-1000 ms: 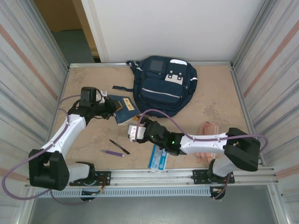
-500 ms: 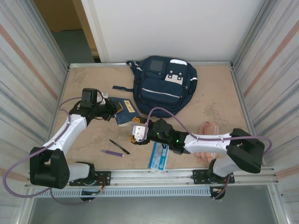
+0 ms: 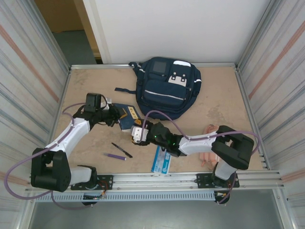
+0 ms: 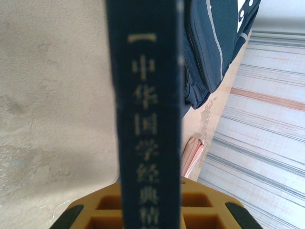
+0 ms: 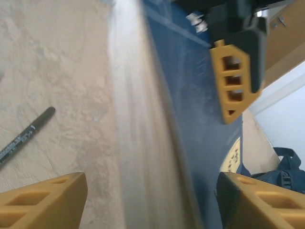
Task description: Pack the student bag
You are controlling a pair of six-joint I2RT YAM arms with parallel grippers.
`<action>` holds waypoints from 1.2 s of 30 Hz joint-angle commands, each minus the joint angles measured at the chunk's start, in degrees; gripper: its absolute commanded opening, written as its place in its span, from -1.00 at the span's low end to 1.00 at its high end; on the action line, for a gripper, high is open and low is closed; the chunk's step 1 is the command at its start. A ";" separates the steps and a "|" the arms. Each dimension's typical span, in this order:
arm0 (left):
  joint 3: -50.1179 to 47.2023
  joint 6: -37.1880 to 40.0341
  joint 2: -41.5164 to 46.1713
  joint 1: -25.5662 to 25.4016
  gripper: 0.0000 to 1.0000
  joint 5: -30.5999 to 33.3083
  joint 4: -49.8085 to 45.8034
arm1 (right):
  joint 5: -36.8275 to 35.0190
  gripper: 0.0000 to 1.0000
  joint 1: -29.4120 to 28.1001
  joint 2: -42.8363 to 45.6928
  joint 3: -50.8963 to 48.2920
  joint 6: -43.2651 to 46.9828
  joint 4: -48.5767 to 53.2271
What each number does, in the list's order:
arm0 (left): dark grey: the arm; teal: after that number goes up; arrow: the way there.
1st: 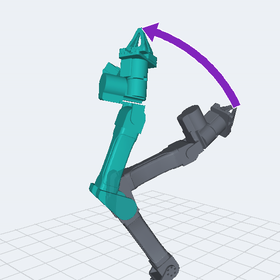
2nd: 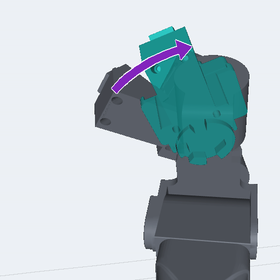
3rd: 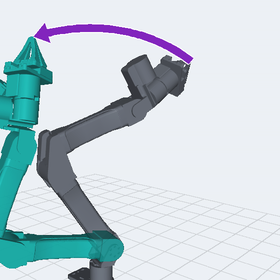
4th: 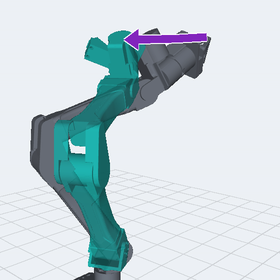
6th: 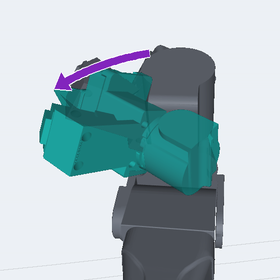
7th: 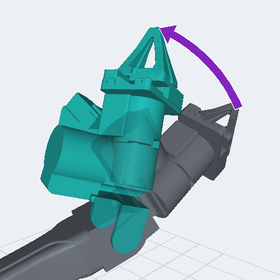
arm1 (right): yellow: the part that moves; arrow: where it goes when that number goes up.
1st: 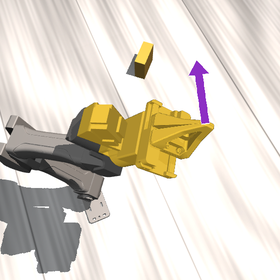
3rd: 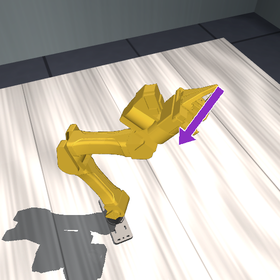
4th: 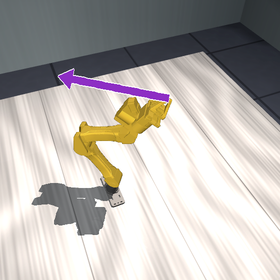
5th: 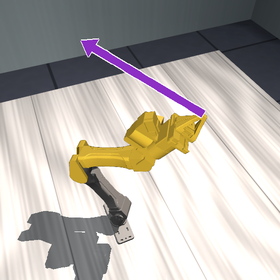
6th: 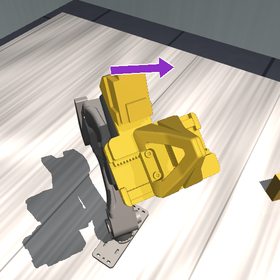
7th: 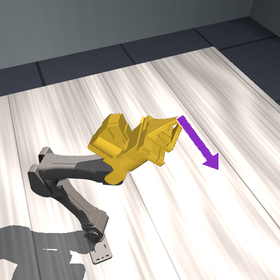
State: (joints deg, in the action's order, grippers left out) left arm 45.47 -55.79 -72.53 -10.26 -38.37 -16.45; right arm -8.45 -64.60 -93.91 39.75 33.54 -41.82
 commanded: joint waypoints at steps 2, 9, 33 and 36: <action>0.25 -1.04 1.17 -0.46 -1.00 -1.40 1.48 | -12.67 0.02 -1.32 -2.50 0.42 2.27 -10.47; 0.19 -1.79 0.48 -0.72 -0.46 -1.84 2.57 | -21.51 -0.95 -1.38 -0.03 -5.95 6.47 -27.58; 20.61 13.88 -17.35 -9.05 0.42 9.28 6.71 | -16.22 -1.00 31.92 48.20 -11.74 -19.93 11.63; 26.33 17.13 -23.20 -10.98 0.40 13.10 3.73 | -14.76 -1.00 34.93 51.36 -11.45 -22.82 15.49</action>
State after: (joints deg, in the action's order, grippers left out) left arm 67.00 -43.46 -93.27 -19.94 -28.88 -11.31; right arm -26.30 -31.24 -44.66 28.69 17.41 -31.86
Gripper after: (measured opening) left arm 0.703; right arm 0.118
